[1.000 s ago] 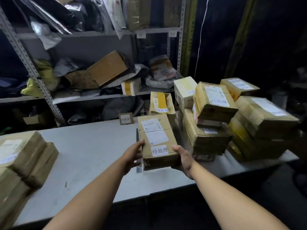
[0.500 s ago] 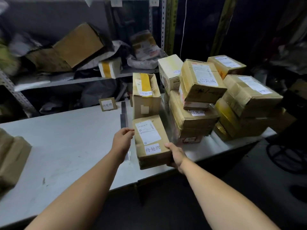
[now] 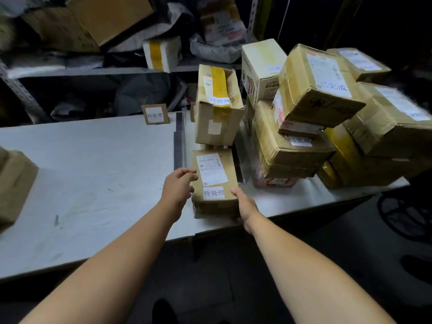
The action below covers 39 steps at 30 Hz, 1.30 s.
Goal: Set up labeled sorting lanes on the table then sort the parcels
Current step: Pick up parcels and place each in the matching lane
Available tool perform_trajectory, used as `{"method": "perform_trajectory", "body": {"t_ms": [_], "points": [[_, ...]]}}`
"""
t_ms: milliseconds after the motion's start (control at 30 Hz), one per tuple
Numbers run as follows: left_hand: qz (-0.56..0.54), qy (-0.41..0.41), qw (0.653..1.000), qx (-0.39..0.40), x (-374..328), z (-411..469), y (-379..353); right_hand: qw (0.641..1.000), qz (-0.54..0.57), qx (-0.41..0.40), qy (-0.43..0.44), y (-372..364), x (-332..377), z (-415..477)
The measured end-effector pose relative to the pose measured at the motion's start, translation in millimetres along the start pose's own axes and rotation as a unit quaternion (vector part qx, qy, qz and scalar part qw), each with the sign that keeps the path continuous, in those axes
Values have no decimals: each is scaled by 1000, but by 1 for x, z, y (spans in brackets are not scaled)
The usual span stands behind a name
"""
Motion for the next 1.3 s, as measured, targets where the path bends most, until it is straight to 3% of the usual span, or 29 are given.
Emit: {"method": "perform_trajectory", "body": {"t_ms": [233, 333, 500, 733, 900, 1133, 1300], "points": [[9, 1, 1000, 16, 0, -14, -7, 994, -67, -62, 61, -6, 14, -9], [13, -5, 1000, 14, -2, -20, -5, 980, -114, -87, 137, -3, 26, -22], [-7, -30, 999, -7, -31, -26, 15, 926, -200, -134, 293, -11, 77, -60], [-53, -60, 992, -95, -81, -38, 120, 914, -148, 48, 374, -139, 133, -145], [-82, -84, 973, -197, -91, -56, 248, 904, -164, 179, 351, -251, 108, -206], [-153, -96, 923, -339, -84, -82, 414, 864, -222, 335, 304, -397, 63, -291], [-166, -89, 899, -396, -60, -77, 508, 852, -219, 366, 304, -482, 40, -335]]}}
Point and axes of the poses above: each hand's wrist, its own z-axis towards the middle knuckle, its own y-axis out of the back of the hand, x = y × z, the point moved 1 cm from there along z, towards the middle knuckle, and after that the axes turned 12 degrees about -x, right-handed, at the moved point
